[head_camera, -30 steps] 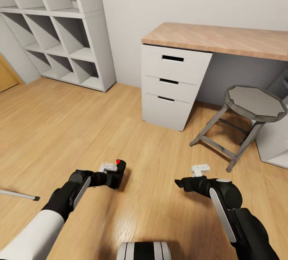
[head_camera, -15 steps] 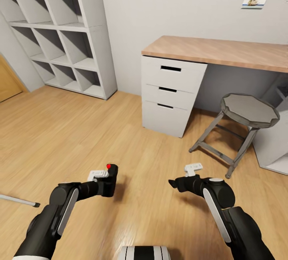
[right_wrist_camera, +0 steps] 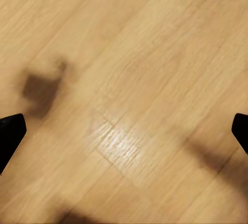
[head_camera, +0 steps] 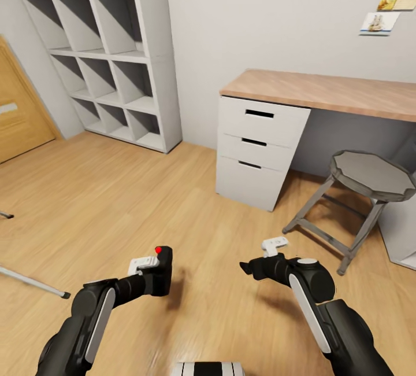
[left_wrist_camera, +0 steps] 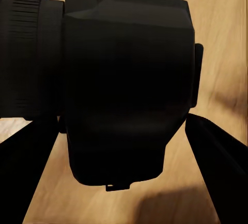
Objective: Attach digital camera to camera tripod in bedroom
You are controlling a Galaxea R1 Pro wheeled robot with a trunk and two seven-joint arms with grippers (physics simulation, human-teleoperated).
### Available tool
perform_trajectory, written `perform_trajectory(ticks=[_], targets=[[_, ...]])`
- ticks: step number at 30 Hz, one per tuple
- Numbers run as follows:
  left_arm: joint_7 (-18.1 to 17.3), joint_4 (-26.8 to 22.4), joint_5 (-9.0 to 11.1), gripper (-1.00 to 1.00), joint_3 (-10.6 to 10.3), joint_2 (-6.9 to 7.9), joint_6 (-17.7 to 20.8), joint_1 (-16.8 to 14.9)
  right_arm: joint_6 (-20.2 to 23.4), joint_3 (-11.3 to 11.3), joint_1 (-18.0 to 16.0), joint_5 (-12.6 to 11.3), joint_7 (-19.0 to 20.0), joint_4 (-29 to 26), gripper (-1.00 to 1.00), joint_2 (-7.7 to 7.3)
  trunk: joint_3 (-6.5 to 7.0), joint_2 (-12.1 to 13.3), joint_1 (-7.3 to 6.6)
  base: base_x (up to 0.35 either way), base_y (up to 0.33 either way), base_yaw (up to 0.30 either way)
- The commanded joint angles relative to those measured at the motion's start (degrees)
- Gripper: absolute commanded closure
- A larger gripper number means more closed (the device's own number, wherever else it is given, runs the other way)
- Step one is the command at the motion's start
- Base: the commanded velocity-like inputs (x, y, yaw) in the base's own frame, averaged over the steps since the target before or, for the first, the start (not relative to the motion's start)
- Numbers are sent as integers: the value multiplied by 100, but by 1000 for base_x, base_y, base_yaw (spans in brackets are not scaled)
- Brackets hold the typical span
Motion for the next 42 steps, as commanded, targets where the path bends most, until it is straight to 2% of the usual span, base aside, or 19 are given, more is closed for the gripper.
perform_trajectory(ticks=[1,6,10,16,23,30,42], targets=[[30,-11,26,100,22,-54,37,6,23,8,-2,-55,-37,-6,-100,-6,18,0,-3,0,0,267],[260,-67,52,100,47,-168,29,49,20,16,-5,-55,-39,-6,-100,-6,129,6,-16,0,0,279],[580,-98,76,100,53,-254,26,75,15,23,-4,-55,-40,-6,-100,-7,218,12,-27,0,0,288],[778,-110,90,100,47,-326,25,86,3,26,3,-55,-40,-6,-100,-7,345,20,-42,0,0,291],[886,-139,94,100,49,-355,24,94,-35,28,8,-55,-40,-6,-100,-25,450,301,-196,0,0,287],[907,-458,94,100,46,-360,26,226,-67,30,18,-55,-40,-6,-100,-33,550,581,-350,0,0,284],[917,-609,86,100,50,-364,25,291,-67,31,15,-55,-40,-6,-100,-36,720,1063,-613,0,0,283]])
